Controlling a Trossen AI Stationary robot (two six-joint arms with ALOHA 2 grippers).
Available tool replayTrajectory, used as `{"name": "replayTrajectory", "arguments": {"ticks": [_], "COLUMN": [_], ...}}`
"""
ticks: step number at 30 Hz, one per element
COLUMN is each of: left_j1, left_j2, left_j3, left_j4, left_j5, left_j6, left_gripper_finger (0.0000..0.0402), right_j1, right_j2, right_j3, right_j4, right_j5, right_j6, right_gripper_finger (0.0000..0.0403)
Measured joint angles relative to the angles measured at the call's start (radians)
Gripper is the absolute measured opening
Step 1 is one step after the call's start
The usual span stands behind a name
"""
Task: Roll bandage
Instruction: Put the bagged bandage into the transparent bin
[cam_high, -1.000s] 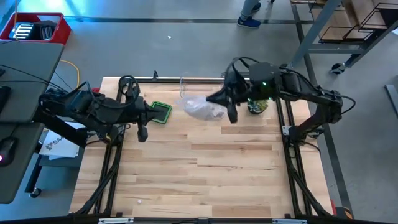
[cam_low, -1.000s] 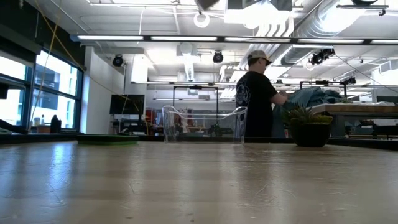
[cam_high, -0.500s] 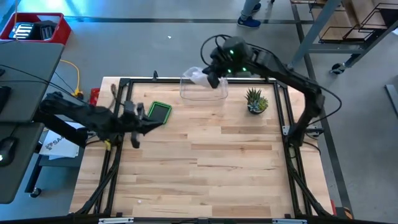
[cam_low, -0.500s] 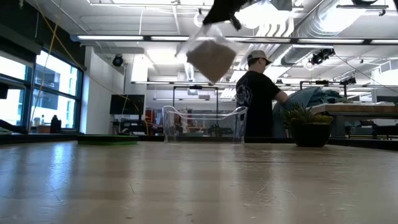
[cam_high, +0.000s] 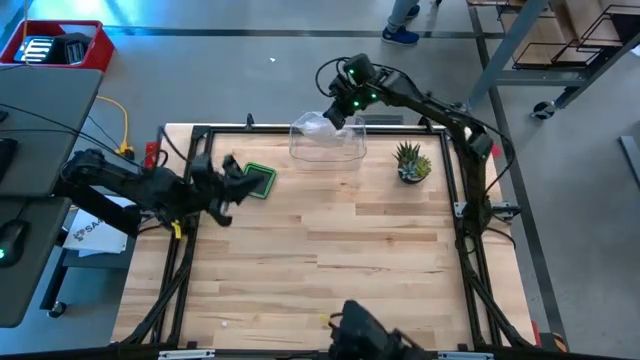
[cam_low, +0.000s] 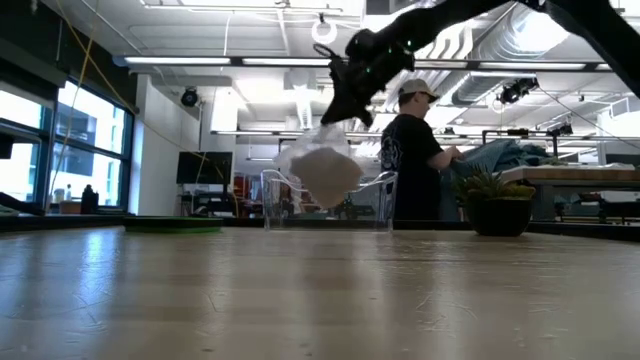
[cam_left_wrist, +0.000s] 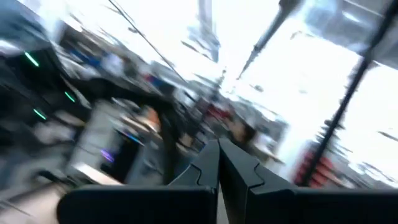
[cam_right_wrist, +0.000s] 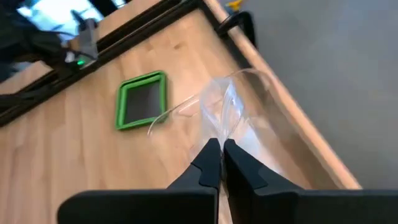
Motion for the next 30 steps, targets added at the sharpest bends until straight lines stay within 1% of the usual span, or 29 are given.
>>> {"name": "replayTrajectory", "arguments": {"ticks": [2,5,9,13,16,19,21,22,26,28,30], "left_j1": [0.011,0.026,0.047,0.067,0.086,0.11,0.12,0.126,0.145,0.15,0.157], "left_j2": [-0.009,-0.022,-0.02,-0.021,-0.021,-0.021,-0.021,-0.021,-0.021,-0.021,-0.021], "left_j3": [0.0,0.0,0.0,0.0,0.0,0.0,0.0,0.0,0.0,0.0,0.0], "left_j4": [0.033,0.048,0.044,0.052,0.051,0.051,0.051,0.051,0.05,0.048,0.043], "left_j5": [-0.064,-0.133,-0.196,-0.232,-0.267,-0.275,-0.274,-0.274,-0.27,-0.247,-0.213], "left_j6": [0.041,0.07,0.063,0.053,0.053,0.051,0.051,0.051,0.035,0.021,0.017], "left_gripper_finger": [0.0,0.0,0.0,0.0,0.0,0.0,0.0,0.0,0.0,0.0,0.0], "right_j1": [-0.019,-0.041,-0.054,-0.051,-0.059,-0.083,-0.089,-0.086,-0.067,-0.057,-0.046], "right_j2": [0.024,0.043,0.028,-0.015,-0.062,-0.069,-0.068,-0.068,-0.069,-0.072,-0.084], "right_j3": [0.0,-0.021,-0.175,-0.351,-0.461,-0.551,-0.581,-0.586,-0.589,-0.589,-0.589], "right_j4": [-0.003,0.007,0.105,0.225,0.428,0.686,0.793,0.812,0.779,0.781,0.772], "right_j5": [-0.06,-0.15,-0.262,-0.331,-0.33,-0.313,-0.311,-0.311,-0.33,-0.296,-0.259], "right_j6": [-0.017,-0.046,-0.025,-0.003,0.075,0.268,0.378,0.399,0.411,0.445,0.424], "right_gripper_finger": [0.0,0.0,0.0,0.0,0.0,0.0,0.0,0.0,0.0001,0.0009,0.0028]}}
